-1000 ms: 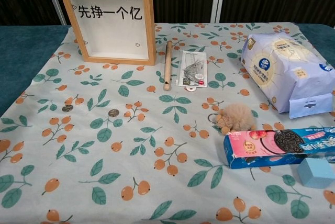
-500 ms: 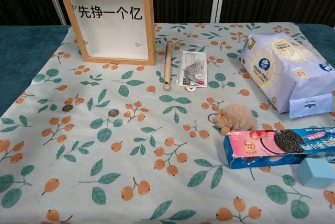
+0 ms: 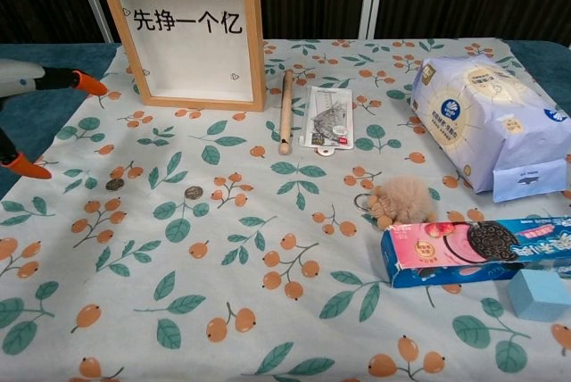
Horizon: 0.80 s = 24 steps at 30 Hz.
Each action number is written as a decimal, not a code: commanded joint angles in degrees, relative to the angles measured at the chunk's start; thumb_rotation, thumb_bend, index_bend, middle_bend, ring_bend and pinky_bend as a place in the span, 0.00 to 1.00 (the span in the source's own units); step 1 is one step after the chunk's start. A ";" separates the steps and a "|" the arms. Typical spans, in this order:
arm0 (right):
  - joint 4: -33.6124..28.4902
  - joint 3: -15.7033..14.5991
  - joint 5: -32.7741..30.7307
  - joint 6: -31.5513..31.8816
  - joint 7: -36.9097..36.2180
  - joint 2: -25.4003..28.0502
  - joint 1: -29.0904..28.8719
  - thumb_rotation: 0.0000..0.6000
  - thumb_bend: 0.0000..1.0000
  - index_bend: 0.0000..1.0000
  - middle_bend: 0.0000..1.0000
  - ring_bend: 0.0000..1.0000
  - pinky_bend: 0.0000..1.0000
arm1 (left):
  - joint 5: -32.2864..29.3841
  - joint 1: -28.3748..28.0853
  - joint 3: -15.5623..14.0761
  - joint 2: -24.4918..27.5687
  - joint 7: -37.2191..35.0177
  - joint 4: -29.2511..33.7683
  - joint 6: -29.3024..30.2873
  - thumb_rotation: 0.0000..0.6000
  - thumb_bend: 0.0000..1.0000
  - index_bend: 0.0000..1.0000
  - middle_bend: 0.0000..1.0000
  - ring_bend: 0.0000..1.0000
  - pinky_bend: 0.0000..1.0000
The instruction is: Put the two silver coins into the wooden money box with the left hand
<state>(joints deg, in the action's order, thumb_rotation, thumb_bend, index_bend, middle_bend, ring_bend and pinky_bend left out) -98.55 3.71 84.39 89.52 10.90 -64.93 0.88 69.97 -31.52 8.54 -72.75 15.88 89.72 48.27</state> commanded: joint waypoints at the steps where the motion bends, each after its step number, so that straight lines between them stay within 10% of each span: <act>1: -0.02 0.06 -0.17 0.05 0.04 0.02 0.05 1.00 0.37 0.10 0.05 0.00 0.00 | -1.88 -1.57 0.14 -2.13 2.05 -1.65 -1.10 1.00 0.03 0.12 0.01 0.00 0.00; 24: -0.54 0.20 -0.64 0.02 -0.17 0.14 0.23 1.00 0.37 0.10 0.05 0.00 0.00 | -3.05 -3.33 -0.88 -11.59 1.80 -12.33 2.07 1.00 0.03 0.22 0.04 0.00 0.00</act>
<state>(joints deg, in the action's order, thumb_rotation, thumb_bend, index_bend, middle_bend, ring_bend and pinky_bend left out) -99.06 3.93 83.71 89.59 10.78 -64.82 1.12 66.90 -34.76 7.79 -84.07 17.82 77.74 50.43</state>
